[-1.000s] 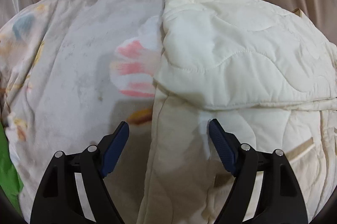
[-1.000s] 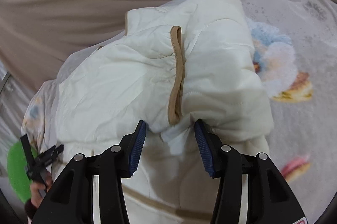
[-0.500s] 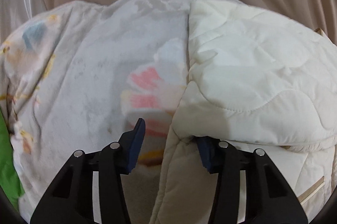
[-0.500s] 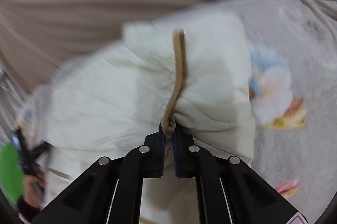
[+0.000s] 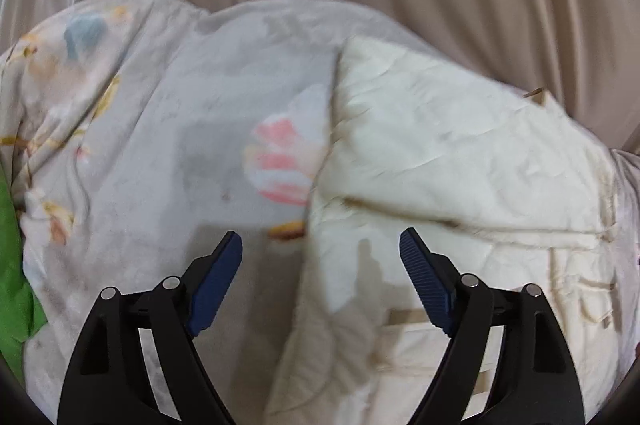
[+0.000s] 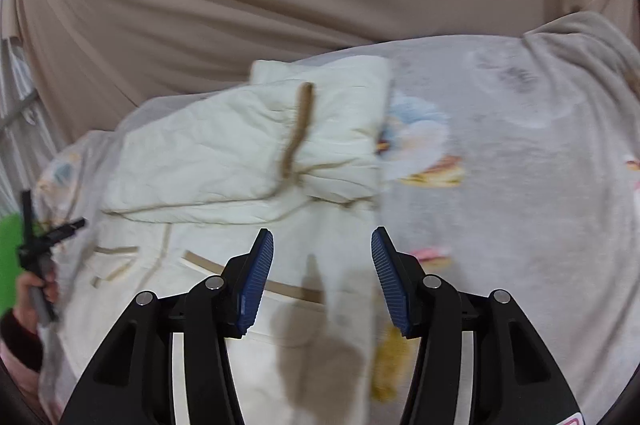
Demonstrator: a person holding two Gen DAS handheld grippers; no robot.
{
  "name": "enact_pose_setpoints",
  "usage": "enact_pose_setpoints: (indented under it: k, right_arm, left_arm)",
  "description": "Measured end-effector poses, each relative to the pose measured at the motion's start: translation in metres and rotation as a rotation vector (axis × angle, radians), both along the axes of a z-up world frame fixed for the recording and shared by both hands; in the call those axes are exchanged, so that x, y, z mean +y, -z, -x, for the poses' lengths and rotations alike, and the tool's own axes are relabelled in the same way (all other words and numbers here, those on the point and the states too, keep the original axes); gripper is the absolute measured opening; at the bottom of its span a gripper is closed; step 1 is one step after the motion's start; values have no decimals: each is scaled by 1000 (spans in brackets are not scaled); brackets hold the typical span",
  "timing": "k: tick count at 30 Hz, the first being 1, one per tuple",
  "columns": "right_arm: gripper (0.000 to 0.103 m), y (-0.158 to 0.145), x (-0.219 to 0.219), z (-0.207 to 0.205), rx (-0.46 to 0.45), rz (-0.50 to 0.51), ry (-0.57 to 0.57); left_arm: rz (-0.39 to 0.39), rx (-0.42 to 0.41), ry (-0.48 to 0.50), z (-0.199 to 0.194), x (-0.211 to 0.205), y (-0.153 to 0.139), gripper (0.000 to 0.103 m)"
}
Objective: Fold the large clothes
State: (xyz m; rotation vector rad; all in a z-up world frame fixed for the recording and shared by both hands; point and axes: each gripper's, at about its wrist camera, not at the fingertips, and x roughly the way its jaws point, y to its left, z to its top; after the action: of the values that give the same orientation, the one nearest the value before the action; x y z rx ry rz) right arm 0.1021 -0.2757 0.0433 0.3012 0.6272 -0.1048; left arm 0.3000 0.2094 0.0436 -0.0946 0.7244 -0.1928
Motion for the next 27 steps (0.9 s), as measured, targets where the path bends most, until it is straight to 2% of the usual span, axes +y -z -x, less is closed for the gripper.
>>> enact_pose_setpoints:
  k: [1,2,4,6,7,8,10,11,12,14,15,17,18,20,22,24,25,26,27]
  right_arm:
    - [33,-1,-2,-7,0,-13,2]
    - [30,-2,-4,-19,-3,-9,16]
    - [30,-6,-23,-31,-28,40,71]
    - [29,-7,-30,-60,-37,93,148]
    - [23,-2,-37,-73,-15,74,169]
    - [10,6,-42,-83,24,28,148]
    - [4,26,-30,-104,132,-76,-18]
    - [4,35,-11,-109,176,-21,-92]
    - [4,41,4,-109,203,75,-126]
    - [3,50,14,-105,242,213,-135]
    - [1,50,10,-103,252,233,-112]
    - [0,41,-4,-95,236,139,-74]
    - [0,34,-11,-91,202,92,-67]
    - [0,26,-18,-87,141,72,-43]
    - [0,47,-21,-102,227,95,-48]
    - [0,51,-19,-102,232,106,-62]
    - [2,47,-18,-96,242,100,-62]
    - [11,40,-17,-84,244,72,-69]
    - [16,32,-16,-67,225,48,-81]
  left_arm:
    - [10,-17,4,0,-8,-8,84]
    - [23,-35,9,-2,-20,-16,89]
    - [46,-52,22,-8,-40,-24,89]
    - [71,-59,30,-15,-56,-27,89]
    - [90,-55,38,-19,-63,-27,89]
    - [110,-47,49,-23,-68,-28,89]
    - [170,-22,112,-27,-81,-29,89]
    - [174,-11,146,-29,-89,-29,90]
    - [148,-7,154,-31,-97,-27,90]
    - [43,-11,155,-37,-112,-17,90]
    - [-39,-7,145,-44,-121,-6,90]
    - [-163,12,123,-56,-131,18,91]
    - [-177,14,120,-59,-132,26,91]
    - [-157,27,111,-64,-130,37,94]
    - [-163,30,104,-65,-131,38,95]
    - [-158,32,108,-63,-126,34,94]
    - [-144,38,109,-58,-120,31,93]
    - [-123,45,109,-50,-113,26,93]
    - [-77,50,116,-38,-98,19,93]
